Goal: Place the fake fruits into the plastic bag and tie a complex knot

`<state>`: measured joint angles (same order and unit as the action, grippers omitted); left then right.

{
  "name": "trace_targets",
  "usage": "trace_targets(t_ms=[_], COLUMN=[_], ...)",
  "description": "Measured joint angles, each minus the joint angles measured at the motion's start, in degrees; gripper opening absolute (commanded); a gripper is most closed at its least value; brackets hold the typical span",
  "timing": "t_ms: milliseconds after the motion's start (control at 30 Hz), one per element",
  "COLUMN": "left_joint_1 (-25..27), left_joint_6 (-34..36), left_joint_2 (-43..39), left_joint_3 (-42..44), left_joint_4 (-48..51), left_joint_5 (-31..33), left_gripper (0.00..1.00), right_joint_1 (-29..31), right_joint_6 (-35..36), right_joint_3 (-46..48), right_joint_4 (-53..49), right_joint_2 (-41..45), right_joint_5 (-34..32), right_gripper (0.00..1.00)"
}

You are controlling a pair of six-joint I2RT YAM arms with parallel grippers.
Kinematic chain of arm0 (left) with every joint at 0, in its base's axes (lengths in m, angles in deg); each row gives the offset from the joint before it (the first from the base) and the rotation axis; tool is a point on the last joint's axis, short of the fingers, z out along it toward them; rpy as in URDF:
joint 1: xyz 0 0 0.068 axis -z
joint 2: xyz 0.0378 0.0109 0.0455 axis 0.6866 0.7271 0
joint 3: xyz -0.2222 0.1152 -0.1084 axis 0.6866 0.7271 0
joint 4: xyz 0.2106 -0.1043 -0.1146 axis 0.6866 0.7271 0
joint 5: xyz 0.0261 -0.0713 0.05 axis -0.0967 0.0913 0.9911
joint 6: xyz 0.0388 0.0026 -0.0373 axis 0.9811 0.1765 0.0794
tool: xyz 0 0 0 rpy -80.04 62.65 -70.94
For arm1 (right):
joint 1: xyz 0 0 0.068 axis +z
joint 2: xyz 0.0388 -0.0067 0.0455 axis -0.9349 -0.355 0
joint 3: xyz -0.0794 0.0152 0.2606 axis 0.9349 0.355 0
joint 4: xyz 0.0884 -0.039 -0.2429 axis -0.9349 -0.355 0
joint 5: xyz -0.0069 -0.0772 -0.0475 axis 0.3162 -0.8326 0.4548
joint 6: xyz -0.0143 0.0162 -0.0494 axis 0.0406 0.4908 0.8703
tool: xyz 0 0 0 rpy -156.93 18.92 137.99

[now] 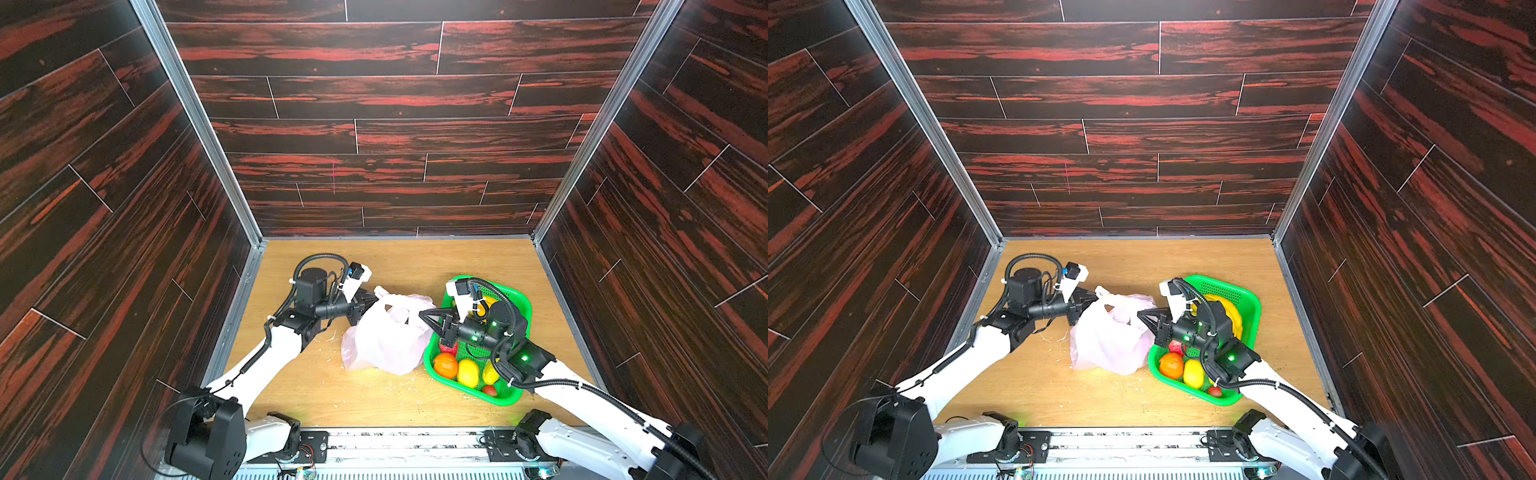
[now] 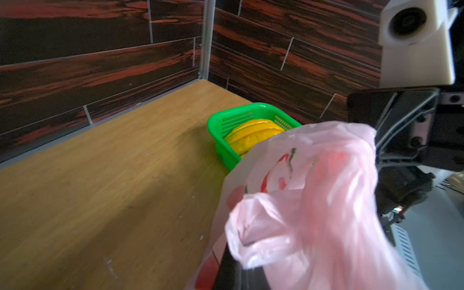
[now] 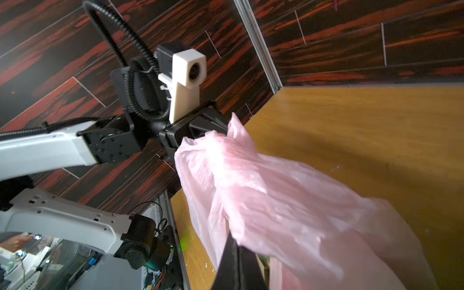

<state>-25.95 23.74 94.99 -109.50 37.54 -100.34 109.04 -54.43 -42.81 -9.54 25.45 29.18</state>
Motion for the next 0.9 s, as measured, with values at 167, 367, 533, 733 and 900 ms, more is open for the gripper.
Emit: trace_targets(t_ms=[167,367,533,733,900], left_joint_1=[0.0,-0.4,-0.5,-0.5,-0.6], left_joint_6=[-2.8,-4.9,-6.2,-8.6,-10.6], left_joint_2=[-5.0,-10.5,-12.9,-15.5,-17.0], left_joint_3=[4.3,7.3,9.0,10.6,10.9], left_joint_4=[-2.3,-2.1,-0.5,2.1,6.8], left_joint_5=[7.9,17.0,21.9,26.9,30.4], left_gripper=[0.00,0.00,0.00,0.00,0.00], right_joint_1=[0.0,0.0,0.0,-0.1,-1.3], right_joint_6=[-2.0,-3.8,-4.8,-5.7,-5.7], right_joint_3=[0.0,0.0,-0.1,-0.8,-1.0], right_joint_4=[-5.8,-12.7,-17.9,-22.6,-25.6], right_joint_2=[2.8,4.8,5.4,5.3,5.3], right_joint_5=[-2.7,-6.8,-10.2,-13.1,-14.4], right_gripper=[0.00,0.00,0.00,0.00,0.00])
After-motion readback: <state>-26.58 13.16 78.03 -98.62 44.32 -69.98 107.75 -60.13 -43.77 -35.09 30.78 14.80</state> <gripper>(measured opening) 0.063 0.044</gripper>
